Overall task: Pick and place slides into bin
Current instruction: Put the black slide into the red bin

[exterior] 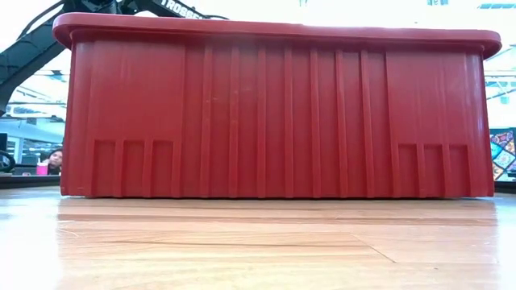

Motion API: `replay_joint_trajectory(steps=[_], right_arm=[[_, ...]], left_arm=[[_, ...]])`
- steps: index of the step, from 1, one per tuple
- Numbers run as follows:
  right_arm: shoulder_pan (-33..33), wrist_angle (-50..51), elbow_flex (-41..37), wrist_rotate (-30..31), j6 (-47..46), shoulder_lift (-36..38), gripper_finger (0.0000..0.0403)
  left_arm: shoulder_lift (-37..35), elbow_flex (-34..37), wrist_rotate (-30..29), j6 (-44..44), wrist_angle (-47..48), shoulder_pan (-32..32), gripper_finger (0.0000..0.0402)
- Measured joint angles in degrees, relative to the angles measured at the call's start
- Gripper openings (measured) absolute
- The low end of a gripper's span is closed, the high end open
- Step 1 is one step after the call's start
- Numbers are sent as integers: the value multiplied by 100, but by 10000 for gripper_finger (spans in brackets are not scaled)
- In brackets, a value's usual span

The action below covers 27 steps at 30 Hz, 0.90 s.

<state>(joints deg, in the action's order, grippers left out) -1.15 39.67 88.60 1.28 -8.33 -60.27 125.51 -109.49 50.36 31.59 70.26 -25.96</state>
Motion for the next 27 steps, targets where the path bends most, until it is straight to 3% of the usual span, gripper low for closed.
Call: replay_joint_trajectory(steps=[7,17,22,27], right_arm=[[0,5,0,7,1,33,0],[1,6,0,13,26,33,0],[1,6,0,15,42,33,0],[0,6,0,15,63,33,0]], left_arm=[[0,0,26,-502,12,0,207],[-328,-33,20,-579,147,-15,273],[-764,-33,-519,-453,138,-44,300],[-1539,-33,-1476,-126,341,-64,309]])
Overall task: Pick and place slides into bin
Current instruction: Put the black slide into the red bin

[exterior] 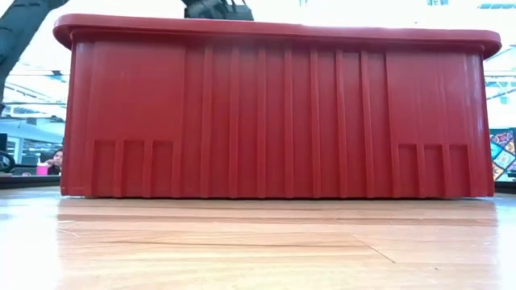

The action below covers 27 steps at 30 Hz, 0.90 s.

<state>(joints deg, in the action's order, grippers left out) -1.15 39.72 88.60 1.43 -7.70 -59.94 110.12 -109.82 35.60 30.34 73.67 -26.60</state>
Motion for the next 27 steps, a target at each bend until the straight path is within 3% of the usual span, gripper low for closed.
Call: replay_joint_trajectory(steps=[4,7,14,22,27], right_arm=[[0,4,0,0,33,0,0],[0,6,0,0,244,0,0],[0,18,0,0,642,0,0],[-2,-169,0,0,1080,2,0],[-2,-180,0,1,1184,17,0]], left_arm=[[-990,-4,-625,343,610,-3,291],[-1790,-14,-781,407,1047,44,241],[-3253,5,-760,-532,1632,414,26],[-4198,120,-861,-1737,1621,443,3],[-4732,1066,-972,-1998,1569,445,1]])
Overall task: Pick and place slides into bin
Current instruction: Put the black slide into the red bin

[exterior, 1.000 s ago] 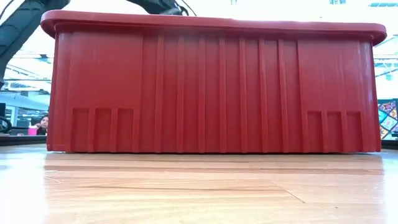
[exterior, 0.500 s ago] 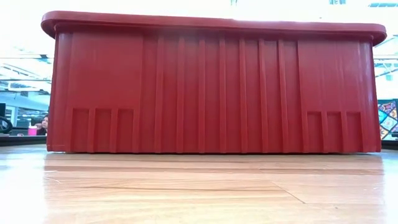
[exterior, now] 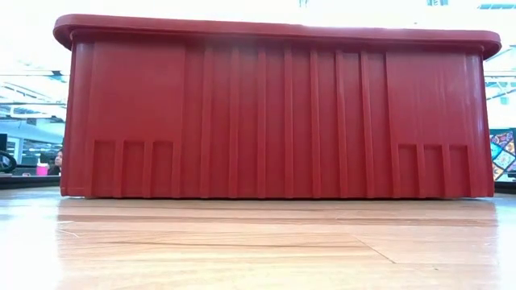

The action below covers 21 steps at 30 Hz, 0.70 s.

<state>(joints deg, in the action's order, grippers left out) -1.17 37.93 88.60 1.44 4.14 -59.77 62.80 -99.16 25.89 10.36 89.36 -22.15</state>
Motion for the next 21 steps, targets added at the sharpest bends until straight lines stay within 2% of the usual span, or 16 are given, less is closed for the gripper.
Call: replay_joint_trajectory(steps=[5,10,12,21], right_arm=[[-2,1,0,-1,-30,0,0],[-2,5,0,-1,-197,0,0],[-2,5,0,-1,-238,0,0],[-2,12,0,-3,-304,0,0]], left_arm=[[-698,1375,514,-341,-791,0,1],[-1413,3079,2165,-1239,-922,151,0],[-1608,3644,2511,-1757,-933,390,0],[-2601,5383,2425,-2648,-1001,1405,3]])
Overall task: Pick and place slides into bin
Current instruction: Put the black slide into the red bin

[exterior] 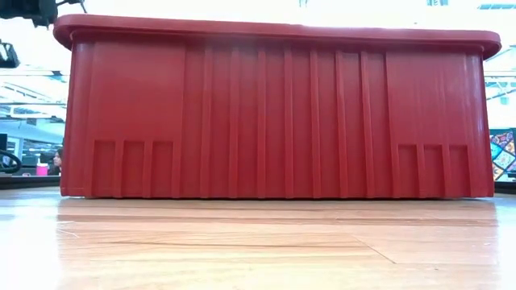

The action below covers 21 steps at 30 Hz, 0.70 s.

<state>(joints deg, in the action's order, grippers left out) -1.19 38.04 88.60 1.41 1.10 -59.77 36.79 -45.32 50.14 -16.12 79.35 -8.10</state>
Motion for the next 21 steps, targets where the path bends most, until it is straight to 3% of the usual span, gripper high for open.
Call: replay_joint_trajectory(steps=[3,12,16,21], right_arm=[[0,-1,0,2,0,0,0],[-2,5,-2,306,-42,44,0],[-2,320,-4,-58,-145,286,0],[90,1037,-81,-354,-1005,832,0]], left_arm=[[-269,390,-4,-202,-422,184,12],[-686,1371,-42,784,-1085,916,22],[-686,1730,21,551,-1855,1256,4],[-685,1993,-245,40,-2940,1664,8]])
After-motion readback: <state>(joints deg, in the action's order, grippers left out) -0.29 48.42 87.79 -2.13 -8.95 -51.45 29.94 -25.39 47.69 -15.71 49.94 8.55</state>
